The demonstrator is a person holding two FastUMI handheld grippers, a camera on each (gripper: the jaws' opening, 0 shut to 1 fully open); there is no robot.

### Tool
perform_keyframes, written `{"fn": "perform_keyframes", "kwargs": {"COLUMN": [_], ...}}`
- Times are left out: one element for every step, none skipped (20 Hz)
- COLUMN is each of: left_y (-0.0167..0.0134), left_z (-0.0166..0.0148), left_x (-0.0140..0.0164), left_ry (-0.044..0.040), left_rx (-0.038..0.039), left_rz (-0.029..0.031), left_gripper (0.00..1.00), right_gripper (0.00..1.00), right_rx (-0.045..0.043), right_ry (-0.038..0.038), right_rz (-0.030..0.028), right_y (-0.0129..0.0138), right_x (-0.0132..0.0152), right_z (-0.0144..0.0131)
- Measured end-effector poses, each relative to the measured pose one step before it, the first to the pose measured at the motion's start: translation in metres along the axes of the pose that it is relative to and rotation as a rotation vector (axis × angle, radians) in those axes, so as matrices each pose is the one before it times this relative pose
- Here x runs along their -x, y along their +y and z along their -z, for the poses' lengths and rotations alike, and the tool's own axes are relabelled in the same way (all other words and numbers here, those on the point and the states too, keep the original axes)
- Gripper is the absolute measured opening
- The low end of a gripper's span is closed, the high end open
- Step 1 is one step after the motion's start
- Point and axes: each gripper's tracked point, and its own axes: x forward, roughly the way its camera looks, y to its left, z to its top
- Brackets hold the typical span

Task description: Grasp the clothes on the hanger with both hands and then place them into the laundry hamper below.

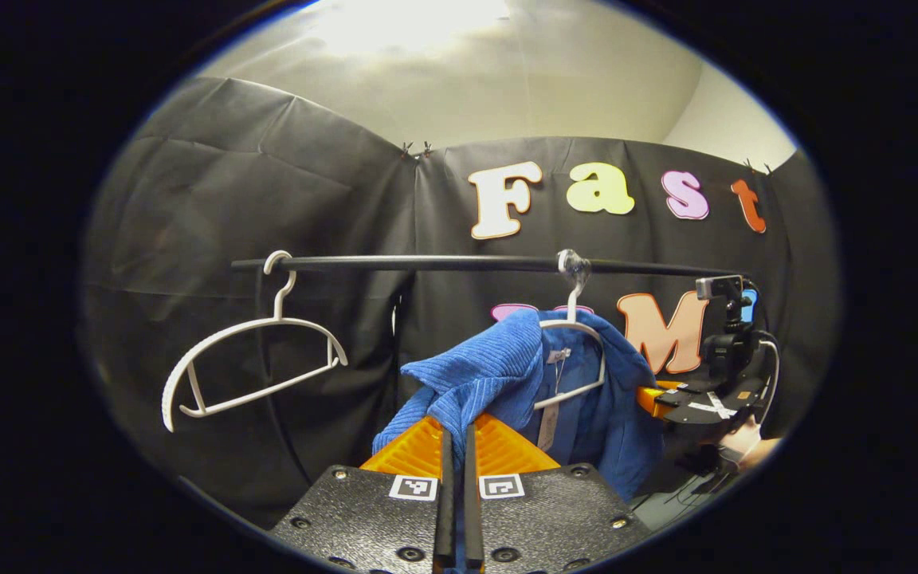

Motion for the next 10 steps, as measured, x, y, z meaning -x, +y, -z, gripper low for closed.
{"fn": "perform_keyframes", "kwargs": {"left_y": [-0.00034, -0.00108, -0.00005, -0.00099, -0.0015, -0.0017, -0.00077, -0.00048, -0.00008, 0.00138], "left_z": [-0.00336, -0.00436, -0.00347, -0.00418, -0.00397, -0.00346, -0.00488, -0.00418, -0.00539, -0.00452], "left_x": [0.00091, 0.00148, 0.00199, 0.00233, 0.00142, 0.00108, 0.00179, 0.00183, 0.00147, 0.00198], "left_ry": [0.00161, 0.00081, 0.00107, 0.00132, 0.00237, -0.00226, -0.00009, -0.00258, -0.00374, -0.00453], "left_rx": [0.01583, 0.01731, 0.01468, 0.01606, 0.01396, 0.01197, 0.00975, 0.01022, 0.00905, 0.00529], "left_rz": [0.01023, 0.01425, 0.01172, 0.01099, 0.01308, 0.00931, 0.01226, 0.0105, 0.00514, 0.00169], "left_gripper": [0.05, 0.04, 0.04, 0.05, 0.04, 0.03, 0.05, 0.07, 0.05, 0.05], "right_gripper": [0.04, 0.04, 0.05, 0.05, 0.04, 0.04, 0.04, 0.04, 0.04, 0.04], "right_rx": [0.00403, -0.00162, -0.00416, -0.00497, -0.00273, 0.00031, -0.00018, -0.00016, -0.00056, -0.00069], "right_ry": [-0.00973, -0.01074, -0.00814, -0.0046, -0.005, -0.00475, -0.00446, -0.00278, -0.00512, -0.0058], "right_rz": [0.00797, 0.00688, 0.00609, 0.00301, 0.00436, 0.00281, 0.00203, 0.00045, 0.00182, 0.00244], "right_y": [-0.00453, -0.00426, -0.00281, -0.00269, -0.00269, -0.00294, -0.00148, -0.00031, -0.00129, -0.00309], "right_x": [-0.00138, -0.00184, -0.00105, -0.00165, -0.00203, -0.0018, -0.0008, -0.00131, -0.00176, -0.00204], "right_z": [-0.00458, -0.00502, -0.0037, -0.00305, -0.00185, -0.00189, -0.00158, -0.0009, -0.00197, -0.00215]}}
